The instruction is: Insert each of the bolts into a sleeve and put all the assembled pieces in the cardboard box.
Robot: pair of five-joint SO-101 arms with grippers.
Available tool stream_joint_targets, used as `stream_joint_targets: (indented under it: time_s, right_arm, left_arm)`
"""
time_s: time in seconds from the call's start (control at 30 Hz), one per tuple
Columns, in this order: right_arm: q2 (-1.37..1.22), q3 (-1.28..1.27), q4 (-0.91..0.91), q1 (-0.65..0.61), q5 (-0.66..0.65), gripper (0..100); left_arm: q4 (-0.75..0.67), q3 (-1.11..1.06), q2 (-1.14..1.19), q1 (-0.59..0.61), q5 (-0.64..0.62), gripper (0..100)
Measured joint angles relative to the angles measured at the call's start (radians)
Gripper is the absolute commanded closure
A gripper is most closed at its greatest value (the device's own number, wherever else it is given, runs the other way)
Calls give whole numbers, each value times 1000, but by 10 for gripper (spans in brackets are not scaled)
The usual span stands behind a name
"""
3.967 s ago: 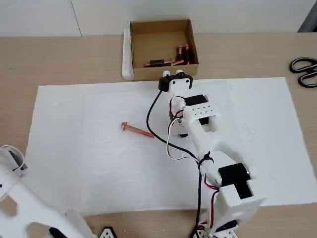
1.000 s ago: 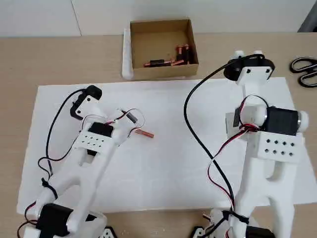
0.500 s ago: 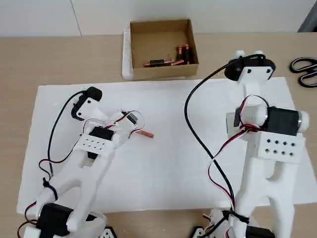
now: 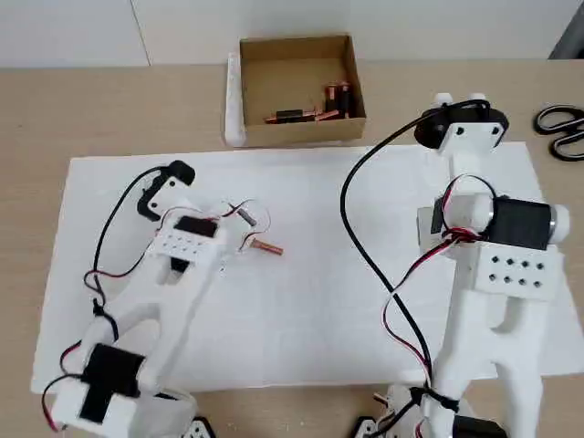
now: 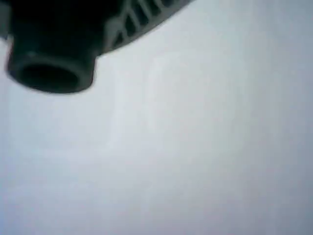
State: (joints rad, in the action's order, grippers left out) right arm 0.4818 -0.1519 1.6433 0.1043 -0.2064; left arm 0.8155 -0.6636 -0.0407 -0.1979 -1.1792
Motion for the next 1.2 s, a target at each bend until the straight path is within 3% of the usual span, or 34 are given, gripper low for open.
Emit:
stream_joint_targets:
  time_s: [0.2,0.33,0.67,0.8,1.07,1.2]
  right_arm:
    - [0,0,0,0,2,995]
    - [0,0,0,0,3,995]
    - [0,0,0,0,3,995]
    - [0,0,0,0,3,995]
    - [0,0,0,0,3,995]
    - [0,0,0,0,3,994]
  left_arm:
    - [107,150,133,0,0,905]
    - [138,184,153,0,0,998]
    - [170,219,155,0,20,995]
    - [272,327,157,0,215,995]
    - [585,671,161,64,878,995]
    - [704,783,161,74,1005,995]
